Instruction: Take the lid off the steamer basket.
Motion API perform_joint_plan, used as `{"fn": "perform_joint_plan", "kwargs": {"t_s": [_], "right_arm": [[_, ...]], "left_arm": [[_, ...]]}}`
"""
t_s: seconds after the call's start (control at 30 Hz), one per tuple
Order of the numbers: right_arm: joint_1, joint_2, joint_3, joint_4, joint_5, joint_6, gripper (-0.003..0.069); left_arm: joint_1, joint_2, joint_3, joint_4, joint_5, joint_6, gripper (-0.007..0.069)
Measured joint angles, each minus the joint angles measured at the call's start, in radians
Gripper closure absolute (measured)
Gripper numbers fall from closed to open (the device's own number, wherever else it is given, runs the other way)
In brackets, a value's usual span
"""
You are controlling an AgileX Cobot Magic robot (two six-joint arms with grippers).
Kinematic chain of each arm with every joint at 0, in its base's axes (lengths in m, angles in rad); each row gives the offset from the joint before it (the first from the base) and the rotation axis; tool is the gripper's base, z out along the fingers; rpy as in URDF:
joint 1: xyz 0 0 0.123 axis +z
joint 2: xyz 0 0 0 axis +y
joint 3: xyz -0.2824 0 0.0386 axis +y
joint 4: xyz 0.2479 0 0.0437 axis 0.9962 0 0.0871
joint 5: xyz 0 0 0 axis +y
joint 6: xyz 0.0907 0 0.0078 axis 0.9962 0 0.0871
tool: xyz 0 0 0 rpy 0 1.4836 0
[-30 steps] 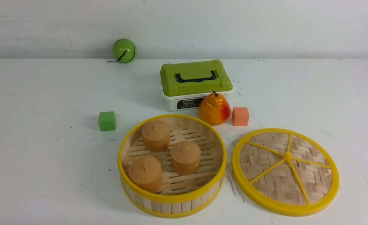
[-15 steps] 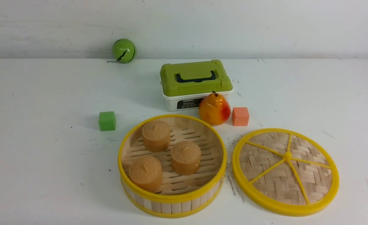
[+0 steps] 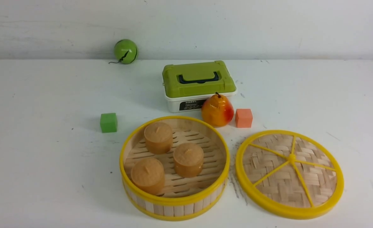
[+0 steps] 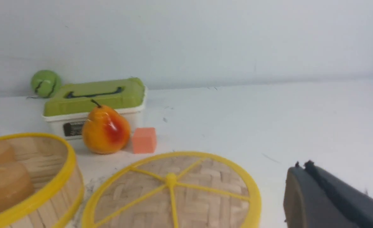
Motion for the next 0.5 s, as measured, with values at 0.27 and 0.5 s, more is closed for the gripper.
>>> {"fn": "perform_joint_plan", "kwargs": {"t_s": [0.27, 0.5], "right_arm": [[-0.043, -0.090, 0.028, -0.076, 0.311, 0.089, 0.0683], [-0.043, -0.090, 0.020, -0.096, 0.361, 0.118, 0.0683]], "left_arm": [[0.000, 0.000, 0.000, 0.000, -0.001, 0.000, 0.0385], [0.000, 0.000, 0.000, 0.000, 0.000, 0.000, 0.0385]]}}
